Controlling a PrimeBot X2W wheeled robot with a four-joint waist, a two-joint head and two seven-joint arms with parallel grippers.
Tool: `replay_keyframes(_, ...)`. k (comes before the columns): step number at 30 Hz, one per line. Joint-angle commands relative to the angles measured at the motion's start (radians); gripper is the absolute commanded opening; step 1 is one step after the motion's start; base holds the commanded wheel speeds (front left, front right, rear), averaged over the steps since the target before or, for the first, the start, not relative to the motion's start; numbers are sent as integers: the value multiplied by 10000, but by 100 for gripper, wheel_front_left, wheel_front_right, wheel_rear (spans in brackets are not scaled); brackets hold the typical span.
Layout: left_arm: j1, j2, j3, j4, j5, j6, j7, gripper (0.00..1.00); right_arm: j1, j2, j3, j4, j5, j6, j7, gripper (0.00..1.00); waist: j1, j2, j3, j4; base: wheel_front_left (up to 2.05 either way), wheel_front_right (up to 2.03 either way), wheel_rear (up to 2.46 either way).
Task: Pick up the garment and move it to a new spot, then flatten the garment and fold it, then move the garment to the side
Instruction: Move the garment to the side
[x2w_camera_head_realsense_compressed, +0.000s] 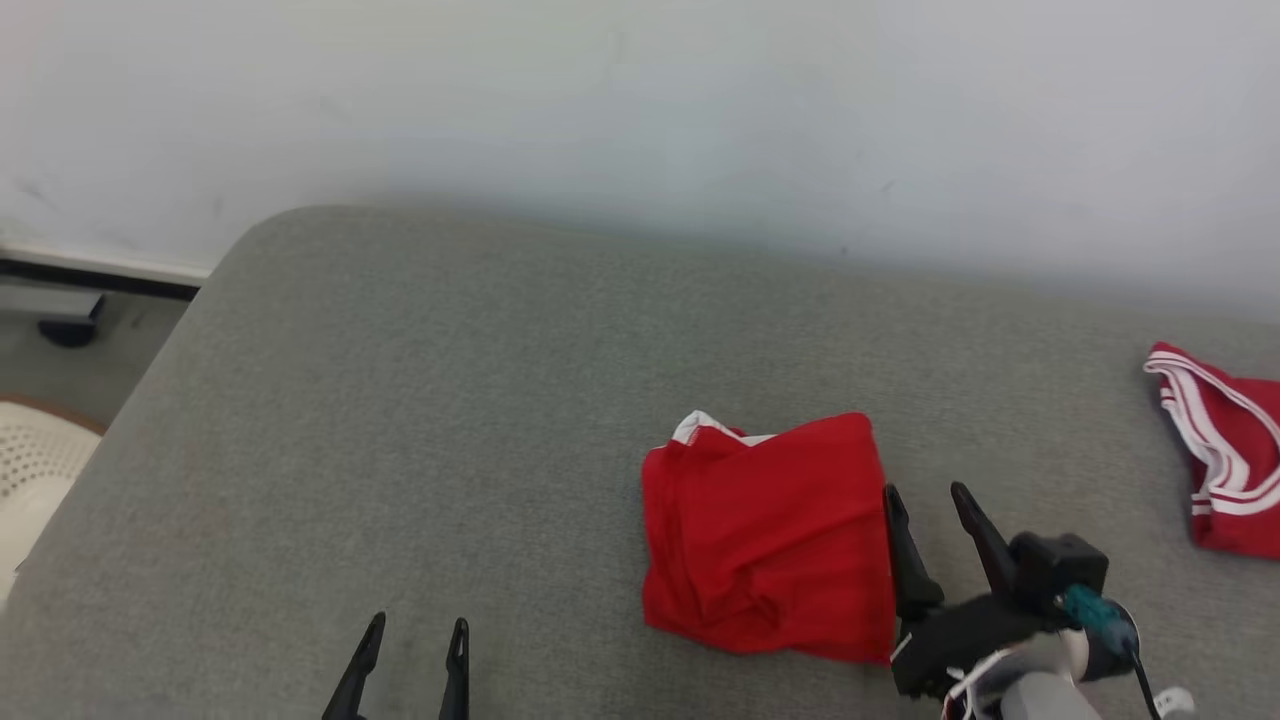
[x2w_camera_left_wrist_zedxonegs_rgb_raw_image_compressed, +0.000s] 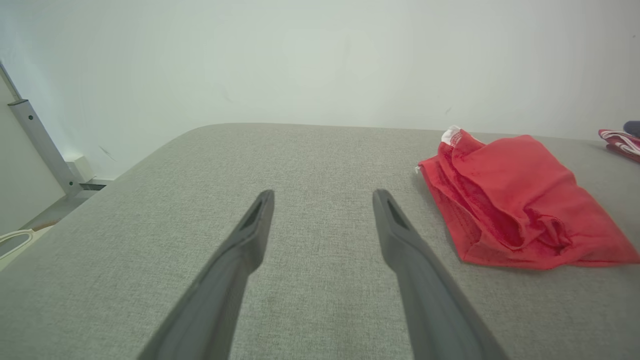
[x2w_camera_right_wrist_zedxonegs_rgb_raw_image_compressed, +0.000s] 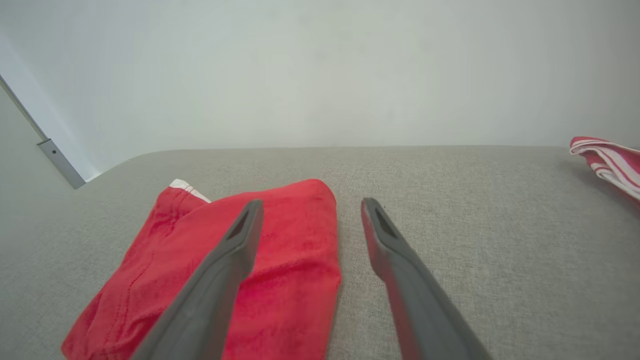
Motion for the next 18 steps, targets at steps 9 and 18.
replay_keyframes(9,-424,9,-204,85,-245,51,-31,100,-2034,-6,-660,3684,-109,-20,4,100,-1,0,707,1063,0,0,0)
replay_keyframes(18,-432,11,-223,157,-327,112,-31,100,-2602,6,-305,6116,450,-20,49,100,-1,0,692,1068,0,0,0)
